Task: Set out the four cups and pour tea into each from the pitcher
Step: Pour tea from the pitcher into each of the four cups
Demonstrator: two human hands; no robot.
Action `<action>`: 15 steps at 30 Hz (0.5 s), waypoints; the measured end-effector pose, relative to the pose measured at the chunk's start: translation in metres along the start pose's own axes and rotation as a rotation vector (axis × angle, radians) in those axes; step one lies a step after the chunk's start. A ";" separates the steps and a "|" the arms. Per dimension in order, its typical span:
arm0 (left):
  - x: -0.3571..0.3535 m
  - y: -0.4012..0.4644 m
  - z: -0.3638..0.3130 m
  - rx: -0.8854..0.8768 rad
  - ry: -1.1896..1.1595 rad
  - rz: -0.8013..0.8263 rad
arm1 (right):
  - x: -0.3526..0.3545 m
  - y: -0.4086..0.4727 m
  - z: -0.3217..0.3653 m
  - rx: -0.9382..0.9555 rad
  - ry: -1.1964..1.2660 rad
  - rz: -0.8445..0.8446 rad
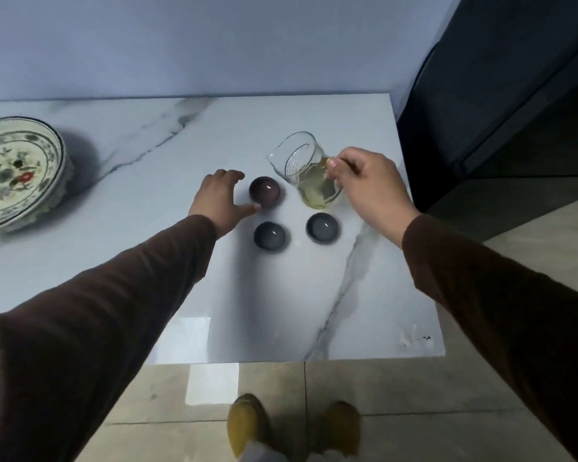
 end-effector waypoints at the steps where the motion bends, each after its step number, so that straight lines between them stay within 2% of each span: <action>1: -0.002 0.007 0.004 -0.012 -0.011 -0.008 | -0.002 0.005 0.001 0.018 -0.034 0.003; 15: -0.035 0.052 0.020 -0.221 -0.157 -0.084 | -0.014 0.045 0.008 0.219 -0.390 0.019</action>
Point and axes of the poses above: each hand's wrist, its own y-axis towards the middle knuckle, its own x-axis out of the back of the hand, z = x × y, the point moved 10 cm from there along y, towards the middle knuckle, and after that the axes turned 13 degrees about z, right-handed, at the moved point
